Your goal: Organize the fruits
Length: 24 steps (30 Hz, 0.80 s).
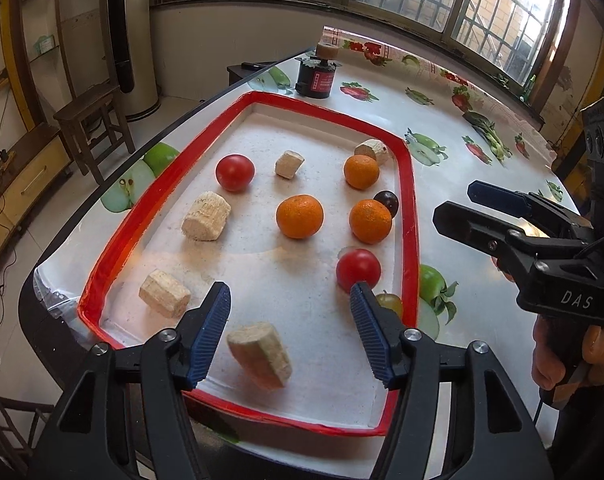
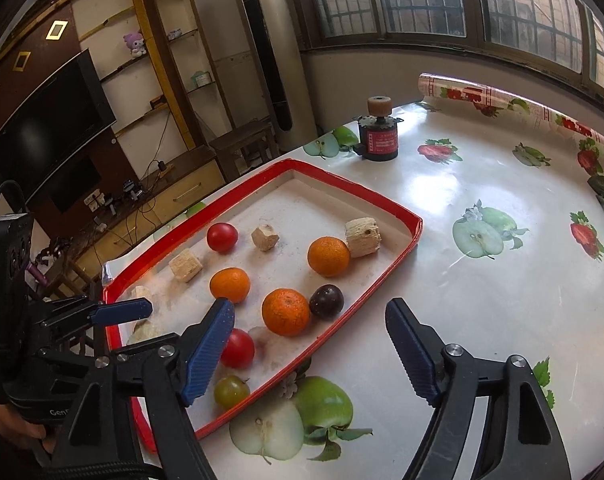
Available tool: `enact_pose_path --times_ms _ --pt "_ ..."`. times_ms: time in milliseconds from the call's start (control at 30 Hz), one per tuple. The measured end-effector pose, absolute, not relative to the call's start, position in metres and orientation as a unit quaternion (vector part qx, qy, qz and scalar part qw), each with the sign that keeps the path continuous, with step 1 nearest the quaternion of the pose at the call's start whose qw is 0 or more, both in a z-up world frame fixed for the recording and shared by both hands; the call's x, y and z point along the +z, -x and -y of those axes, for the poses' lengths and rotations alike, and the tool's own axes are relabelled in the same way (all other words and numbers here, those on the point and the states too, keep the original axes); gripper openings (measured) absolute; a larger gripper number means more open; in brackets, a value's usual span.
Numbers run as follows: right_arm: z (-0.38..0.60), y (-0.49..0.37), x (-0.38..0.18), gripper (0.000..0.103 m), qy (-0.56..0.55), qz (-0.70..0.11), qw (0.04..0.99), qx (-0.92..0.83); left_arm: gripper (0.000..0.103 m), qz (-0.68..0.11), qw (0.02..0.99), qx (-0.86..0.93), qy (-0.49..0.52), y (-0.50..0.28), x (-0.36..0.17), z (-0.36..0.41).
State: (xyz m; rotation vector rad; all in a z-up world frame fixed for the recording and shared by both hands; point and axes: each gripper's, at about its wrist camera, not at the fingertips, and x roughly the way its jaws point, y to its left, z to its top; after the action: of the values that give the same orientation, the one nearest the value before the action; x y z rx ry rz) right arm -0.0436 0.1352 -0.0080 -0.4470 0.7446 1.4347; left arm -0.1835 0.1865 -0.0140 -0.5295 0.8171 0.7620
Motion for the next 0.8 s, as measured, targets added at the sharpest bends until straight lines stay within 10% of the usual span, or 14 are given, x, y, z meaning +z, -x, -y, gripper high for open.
enact_pose_path --times_ms 800 --pt "-0.070 0.090 -0.011 0.087 0.311 -0.222 0.610 0.695 0.075 -0.369 0.833 0.364 0.194 0.225 -0.004 -0.127"
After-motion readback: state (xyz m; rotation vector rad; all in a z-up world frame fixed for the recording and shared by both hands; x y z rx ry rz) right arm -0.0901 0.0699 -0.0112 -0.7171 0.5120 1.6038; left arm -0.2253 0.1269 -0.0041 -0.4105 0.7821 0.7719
